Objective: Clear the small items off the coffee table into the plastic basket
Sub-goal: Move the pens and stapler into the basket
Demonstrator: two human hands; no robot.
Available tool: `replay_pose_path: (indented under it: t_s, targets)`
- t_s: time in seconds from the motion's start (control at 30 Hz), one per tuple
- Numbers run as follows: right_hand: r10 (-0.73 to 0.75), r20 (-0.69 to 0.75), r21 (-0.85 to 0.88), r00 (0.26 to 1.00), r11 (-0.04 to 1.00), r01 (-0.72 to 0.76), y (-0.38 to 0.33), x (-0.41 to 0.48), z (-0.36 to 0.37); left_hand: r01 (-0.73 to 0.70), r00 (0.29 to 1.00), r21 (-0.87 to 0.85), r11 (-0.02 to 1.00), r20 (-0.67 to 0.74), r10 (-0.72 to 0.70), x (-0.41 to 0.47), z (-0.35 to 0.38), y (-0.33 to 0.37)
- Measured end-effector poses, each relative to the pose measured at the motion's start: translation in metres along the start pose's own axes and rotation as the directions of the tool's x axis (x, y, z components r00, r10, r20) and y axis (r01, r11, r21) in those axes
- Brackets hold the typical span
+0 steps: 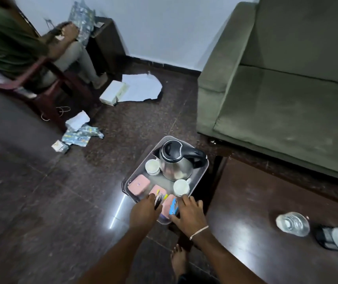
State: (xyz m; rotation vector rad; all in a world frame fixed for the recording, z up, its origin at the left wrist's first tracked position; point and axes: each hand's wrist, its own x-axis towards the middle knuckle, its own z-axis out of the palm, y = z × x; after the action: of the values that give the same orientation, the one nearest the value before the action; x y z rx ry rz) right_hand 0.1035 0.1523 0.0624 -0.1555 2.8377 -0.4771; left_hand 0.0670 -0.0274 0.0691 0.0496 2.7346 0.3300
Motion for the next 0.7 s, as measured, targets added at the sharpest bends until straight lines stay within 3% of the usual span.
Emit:
replay_pose_path:
  t_s: [0.37, 0.7]
  targets:
    - [0.219, 0.145, -0.076, 0.965, 0.975, -0.209, -0.030, 0.034, 0.035, -0.024, 0.995, 0.080, 0.996, 0.097, 0.016, 0.043, 0.022, -0.001]
    - [0.211, 0.050, -0.121, 0.976, 0.971, -0.204, -0.026, 0.039, 0.041, 0.039, 0.988, 0.144, 0.989, 0.139, -0.059, 0.058, 0.030, -0.001]
